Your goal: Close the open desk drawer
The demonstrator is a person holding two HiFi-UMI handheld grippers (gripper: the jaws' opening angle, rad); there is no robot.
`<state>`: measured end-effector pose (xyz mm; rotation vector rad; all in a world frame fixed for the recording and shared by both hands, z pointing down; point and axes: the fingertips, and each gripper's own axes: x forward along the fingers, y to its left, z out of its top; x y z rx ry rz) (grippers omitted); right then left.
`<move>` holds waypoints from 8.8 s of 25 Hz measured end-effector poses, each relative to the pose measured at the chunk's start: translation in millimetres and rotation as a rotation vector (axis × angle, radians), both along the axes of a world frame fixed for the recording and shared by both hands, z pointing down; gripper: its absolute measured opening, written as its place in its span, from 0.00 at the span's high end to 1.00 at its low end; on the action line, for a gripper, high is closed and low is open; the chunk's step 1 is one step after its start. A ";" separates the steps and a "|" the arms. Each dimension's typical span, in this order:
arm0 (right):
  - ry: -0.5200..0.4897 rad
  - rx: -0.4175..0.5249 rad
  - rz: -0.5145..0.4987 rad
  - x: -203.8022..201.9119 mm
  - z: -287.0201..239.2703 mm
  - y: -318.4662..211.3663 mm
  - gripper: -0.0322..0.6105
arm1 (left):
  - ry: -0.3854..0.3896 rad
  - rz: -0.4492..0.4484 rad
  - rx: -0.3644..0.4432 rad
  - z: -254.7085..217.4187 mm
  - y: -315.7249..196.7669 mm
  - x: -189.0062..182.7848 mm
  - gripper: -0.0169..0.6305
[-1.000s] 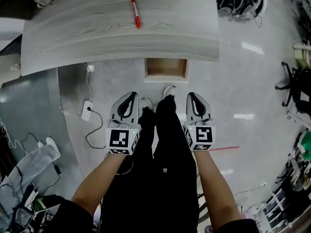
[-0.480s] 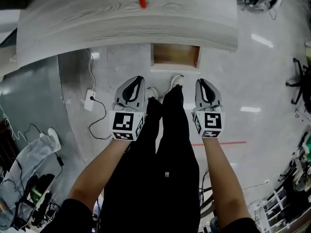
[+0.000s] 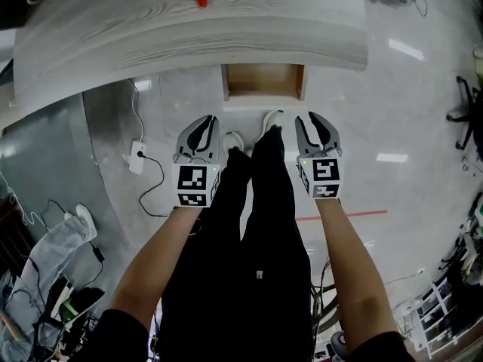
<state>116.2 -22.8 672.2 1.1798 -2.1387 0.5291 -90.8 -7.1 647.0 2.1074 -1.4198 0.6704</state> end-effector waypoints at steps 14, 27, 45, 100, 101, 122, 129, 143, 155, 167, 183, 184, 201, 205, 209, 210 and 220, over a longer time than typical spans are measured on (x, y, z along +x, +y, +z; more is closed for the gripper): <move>0.041 -0.033 -0.027 -8.7 36.6 -19.0 0.73 | -0.069 0.122 -0.020 48.3 -15.6 19.2 0.77; 0.033 -0.027 0.004 -17.2 40.0 -25.4 0.69 | -0.054 0.132 -0.002 53.9 -18.9 37.7 0.75; -0.061 0.013 0.100 -13.1 9.8 -31.1 0.69 | 0.011 0.038 0.019 22.9 -27.5 36.7 0.74; -0.134 0.104 0.084 -22.5 -12.2 -123.4 0.69 | 0.020 -0.130 0.101 -1.7 -126.0 25.4 0.73; -0.132 0.106 0.086 -24.2 -11.7 -125.6 0.69 | 0.021 -0.131 0.102 -1.3 -128.4 23.7 0.73; -0.124 0.128 0.068 -27.7 -10.9 -142.1 0.69 | 0.019 -0.121 0.129 -1.8 -144.8 20.6 0.73; -0.124 0.149 0.077 -27.6 -11.2 -144.8 0.69 | 0.010 -0.118 0.142 -1.8 -147.7 20.8 0.73; -0.127 0.136 0.039 -19.6 -17.4 -127.0 0.69 | 0.034 -0.160 0.103 -5.7 -133.3 25.0 0.73; -0.185 0.155 0.101 -12.7 -56.3 -70.4 0.69 | 0.087 -0.084 0.088 -36.2 -73.9 43.1 0.73; -0.207 0.217 0.122 -4.0 -165.1 -47.3 0.69 | 0.112 -0.034 0.199 -143.8 -54.2 59.5 0.73; -0.313 0.363 -0.004 -41.8 -357.7 5.2 0.70 | 0.191 -0.100 0.403 -329.7 -14.4 29.1 0.73; -0.320 0.372 -0.004 -46.3 -365.1 6.5 0.70 | 0.195 -0.091 0.411 -336.9 -12.0 27.6 0.73; -0.370 0.565 0.019 -83.7 -457.0 9.5 0.90 | 0.270 -0.049 0.520 -406.1 7.6 17.1 0.94; -0.377 0.605 0.036 -87.1 -472.7 13.8 0.92 | 0.265 -0.024 0.542 -415.5 7.7 14.0 0.95; -0.371 0.633 0.036 -93.3 -485.8 15.7 0.92 | 0.220 0.014 0.590 -424.4 9.3 15.2 0.95; -0.357 0.639 0.037 -93.7 -488.8 16.1 0.92 | 0.222 0.015 0.593 -427.3 9.3 15.9 0.95; -0.302 0.661 0.043 -93.8 -497.1 24.1 0.93 | 0.193 0.025 0.641 -437.3 18.3 19.3 0.95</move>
